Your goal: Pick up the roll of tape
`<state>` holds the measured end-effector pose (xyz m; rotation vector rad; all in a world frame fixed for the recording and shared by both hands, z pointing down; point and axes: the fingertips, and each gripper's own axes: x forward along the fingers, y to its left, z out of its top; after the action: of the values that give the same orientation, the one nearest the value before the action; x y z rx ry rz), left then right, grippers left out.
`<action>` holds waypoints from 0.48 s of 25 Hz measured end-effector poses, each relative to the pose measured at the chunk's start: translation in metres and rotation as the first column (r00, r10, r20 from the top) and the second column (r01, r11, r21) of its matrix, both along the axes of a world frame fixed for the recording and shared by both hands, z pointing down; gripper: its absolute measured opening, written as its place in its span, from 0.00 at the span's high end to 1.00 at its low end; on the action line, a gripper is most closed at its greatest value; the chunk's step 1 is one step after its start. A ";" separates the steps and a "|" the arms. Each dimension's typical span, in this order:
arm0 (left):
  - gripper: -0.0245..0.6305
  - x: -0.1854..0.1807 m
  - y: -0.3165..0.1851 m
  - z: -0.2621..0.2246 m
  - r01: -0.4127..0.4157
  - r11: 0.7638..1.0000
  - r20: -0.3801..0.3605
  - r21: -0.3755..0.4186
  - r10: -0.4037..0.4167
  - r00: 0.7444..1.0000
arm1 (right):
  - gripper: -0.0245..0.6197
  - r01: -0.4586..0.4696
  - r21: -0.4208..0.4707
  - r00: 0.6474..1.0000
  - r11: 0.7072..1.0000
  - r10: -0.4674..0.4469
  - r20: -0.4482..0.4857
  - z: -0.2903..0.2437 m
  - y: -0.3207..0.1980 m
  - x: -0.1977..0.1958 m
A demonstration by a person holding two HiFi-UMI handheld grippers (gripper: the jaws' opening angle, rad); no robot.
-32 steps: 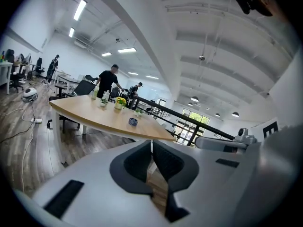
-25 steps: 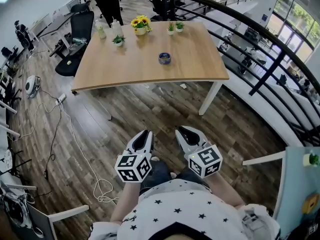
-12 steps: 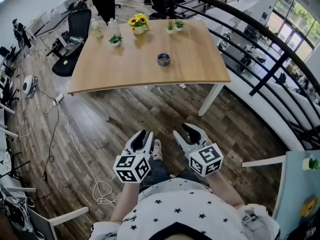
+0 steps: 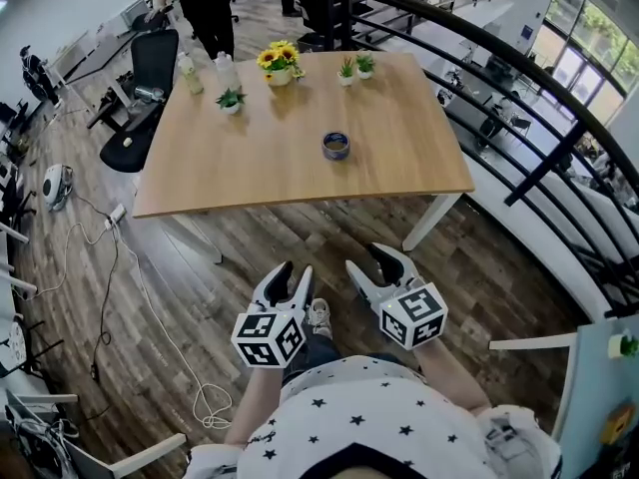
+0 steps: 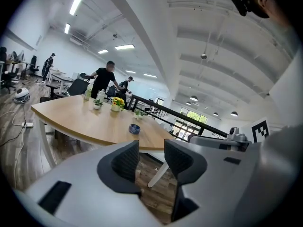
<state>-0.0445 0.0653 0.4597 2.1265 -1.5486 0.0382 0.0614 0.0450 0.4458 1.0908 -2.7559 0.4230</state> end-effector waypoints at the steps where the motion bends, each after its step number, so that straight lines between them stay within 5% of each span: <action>1: 0.72 -0.004 -0.010 -0.001 -0.002 1.000 0.000 -0.001 0.002 1.000 | 0.68 -0.002 -0.001 1.000 1.000 0.002 0.001 -0.001 -0.010 -0.004; 12: 0.72 -0.046 -0.118 -0.008 -0.026 1.000 -0.005 -0.001 0.026 1.000 | 0.67 -0.037 0.009 0.999 0.999 0.037 0.003 -0.013 -0.120 -0.045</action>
<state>-0.0907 -0.0526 0.4517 2.1438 -1.5182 0.0431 0.0161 -0.0749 0.4329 1.1459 -2.7464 0.4166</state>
